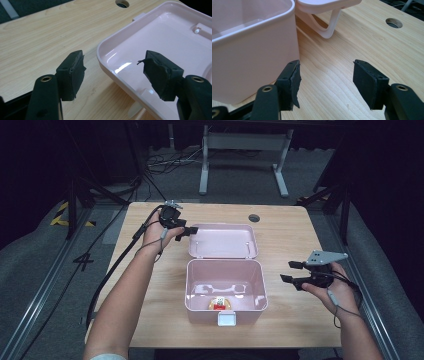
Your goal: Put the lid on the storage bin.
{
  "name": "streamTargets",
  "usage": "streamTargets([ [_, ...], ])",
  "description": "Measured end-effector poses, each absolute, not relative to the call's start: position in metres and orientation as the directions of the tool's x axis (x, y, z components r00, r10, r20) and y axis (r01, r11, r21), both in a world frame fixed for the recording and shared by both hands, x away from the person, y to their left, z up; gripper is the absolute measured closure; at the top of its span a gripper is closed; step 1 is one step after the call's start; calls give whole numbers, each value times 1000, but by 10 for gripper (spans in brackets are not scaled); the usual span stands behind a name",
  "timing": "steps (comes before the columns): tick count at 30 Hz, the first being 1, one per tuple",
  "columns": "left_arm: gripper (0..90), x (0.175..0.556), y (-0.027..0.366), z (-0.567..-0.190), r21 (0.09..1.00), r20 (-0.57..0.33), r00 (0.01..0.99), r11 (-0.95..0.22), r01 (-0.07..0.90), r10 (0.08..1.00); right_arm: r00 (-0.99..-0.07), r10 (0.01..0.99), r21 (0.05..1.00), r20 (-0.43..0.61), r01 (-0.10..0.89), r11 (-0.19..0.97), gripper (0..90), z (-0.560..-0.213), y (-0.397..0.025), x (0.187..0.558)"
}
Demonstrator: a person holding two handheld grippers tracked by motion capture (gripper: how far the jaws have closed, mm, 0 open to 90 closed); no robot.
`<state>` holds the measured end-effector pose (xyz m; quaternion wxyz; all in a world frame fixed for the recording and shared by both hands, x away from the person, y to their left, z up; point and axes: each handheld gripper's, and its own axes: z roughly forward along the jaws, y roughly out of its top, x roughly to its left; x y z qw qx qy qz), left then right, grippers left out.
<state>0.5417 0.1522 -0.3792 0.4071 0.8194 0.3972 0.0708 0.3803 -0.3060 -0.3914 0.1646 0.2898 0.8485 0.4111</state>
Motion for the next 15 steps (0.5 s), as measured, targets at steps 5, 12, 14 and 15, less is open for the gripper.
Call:
streamTargets([
  [5,351,551,152,-386,725,-275,686,-323,608,674,-779,625,786,-45,359,504,391,-393,-304,378],
  [12,368,561,145,-397,708,-319,703,-333,623,636,-779,626,786,-48,357,505,389,-393,-304,374],
  [14,369,563,144,-400,702,-320,705,-341,625,633,-779,626,785,-48,357,506,386,-393,-304,373],
  [15,371,564,143,-402,700,-323,703,-339,628,634,-778,626,785,-47,359,505,387,-393,-304,372],
])
